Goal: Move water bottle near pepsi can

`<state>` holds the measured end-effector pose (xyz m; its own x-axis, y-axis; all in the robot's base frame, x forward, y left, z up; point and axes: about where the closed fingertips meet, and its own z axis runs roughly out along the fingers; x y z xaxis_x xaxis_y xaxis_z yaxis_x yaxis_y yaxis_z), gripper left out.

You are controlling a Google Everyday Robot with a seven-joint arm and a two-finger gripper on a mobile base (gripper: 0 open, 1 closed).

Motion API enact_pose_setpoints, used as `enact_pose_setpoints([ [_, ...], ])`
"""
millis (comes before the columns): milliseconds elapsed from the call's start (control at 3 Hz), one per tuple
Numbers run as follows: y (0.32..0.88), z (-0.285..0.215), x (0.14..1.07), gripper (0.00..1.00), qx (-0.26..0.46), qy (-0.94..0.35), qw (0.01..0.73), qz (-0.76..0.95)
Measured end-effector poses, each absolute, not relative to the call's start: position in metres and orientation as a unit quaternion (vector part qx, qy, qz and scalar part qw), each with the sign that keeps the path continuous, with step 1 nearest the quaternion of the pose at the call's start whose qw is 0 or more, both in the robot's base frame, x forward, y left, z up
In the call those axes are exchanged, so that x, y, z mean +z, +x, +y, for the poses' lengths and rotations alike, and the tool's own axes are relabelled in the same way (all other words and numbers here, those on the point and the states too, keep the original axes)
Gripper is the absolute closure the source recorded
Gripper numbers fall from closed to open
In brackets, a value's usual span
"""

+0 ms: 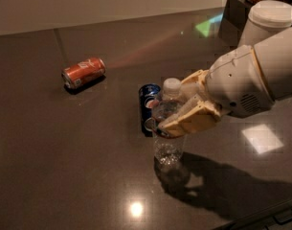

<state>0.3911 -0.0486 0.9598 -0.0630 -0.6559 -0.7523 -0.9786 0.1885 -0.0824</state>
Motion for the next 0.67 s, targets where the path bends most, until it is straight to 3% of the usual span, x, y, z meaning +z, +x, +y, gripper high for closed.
enact_pose_setpoints([
  [333, 0.409, -0.061, 0.960, 1.00, 0.240, -0.569, 0.361, 0.698],
  [667, 0.421, -0.065, 0.961, 0.91, 0.237, -0.559, 0.376, 0.700],
])
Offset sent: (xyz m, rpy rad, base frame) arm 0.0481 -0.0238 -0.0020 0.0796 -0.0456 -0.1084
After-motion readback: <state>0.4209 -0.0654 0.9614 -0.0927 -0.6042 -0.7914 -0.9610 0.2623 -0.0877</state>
